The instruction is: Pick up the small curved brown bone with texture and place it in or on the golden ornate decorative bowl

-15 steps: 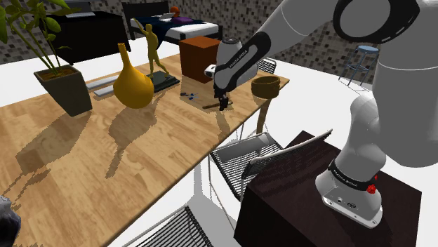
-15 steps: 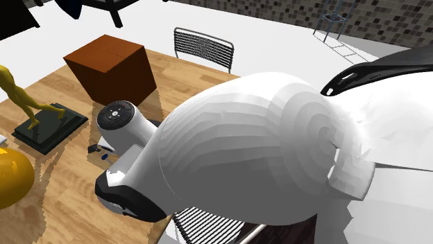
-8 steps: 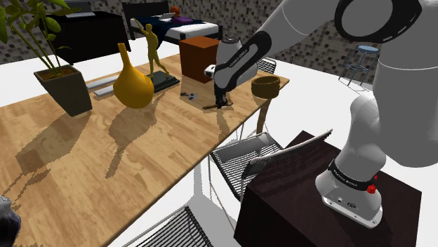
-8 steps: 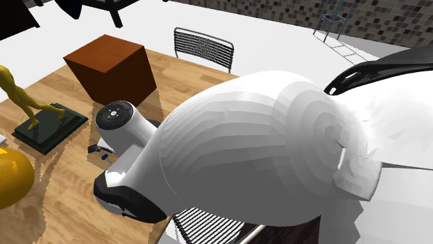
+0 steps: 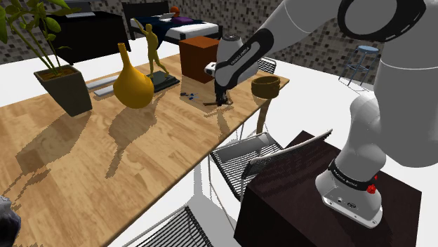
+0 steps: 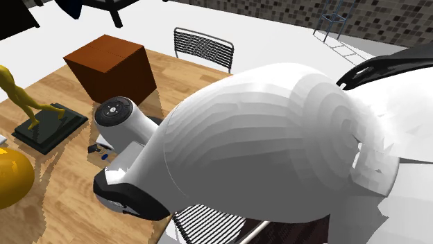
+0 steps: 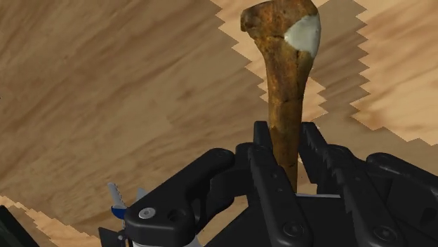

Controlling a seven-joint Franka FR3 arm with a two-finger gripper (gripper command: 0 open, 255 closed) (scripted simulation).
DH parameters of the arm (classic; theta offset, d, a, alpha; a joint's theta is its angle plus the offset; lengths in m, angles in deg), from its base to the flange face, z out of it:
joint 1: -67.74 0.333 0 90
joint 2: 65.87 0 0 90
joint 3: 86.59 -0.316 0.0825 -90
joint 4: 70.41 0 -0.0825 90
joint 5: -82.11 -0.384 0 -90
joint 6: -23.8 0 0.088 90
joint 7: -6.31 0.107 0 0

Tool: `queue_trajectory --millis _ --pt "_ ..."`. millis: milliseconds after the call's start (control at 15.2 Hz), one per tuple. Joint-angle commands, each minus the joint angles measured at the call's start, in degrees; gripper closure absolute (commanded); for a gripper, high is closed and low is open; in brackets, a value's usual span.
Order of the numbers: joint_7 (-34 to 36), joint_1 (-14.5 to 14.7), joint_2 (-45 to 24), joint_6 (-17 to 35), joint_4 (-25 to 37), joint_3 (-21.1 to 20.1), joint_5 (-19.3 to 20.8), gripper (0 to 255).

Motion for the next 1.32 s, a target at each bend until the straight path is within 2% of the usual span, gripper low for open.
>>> queue_trajectory --millis 0,1254 --pt "0.7 0.6 1.1 -1.3 0.3 0.8 1.1 255" --pt "6.7 5.2 11.6 -14.2 4.7 5.8 11.4 255"
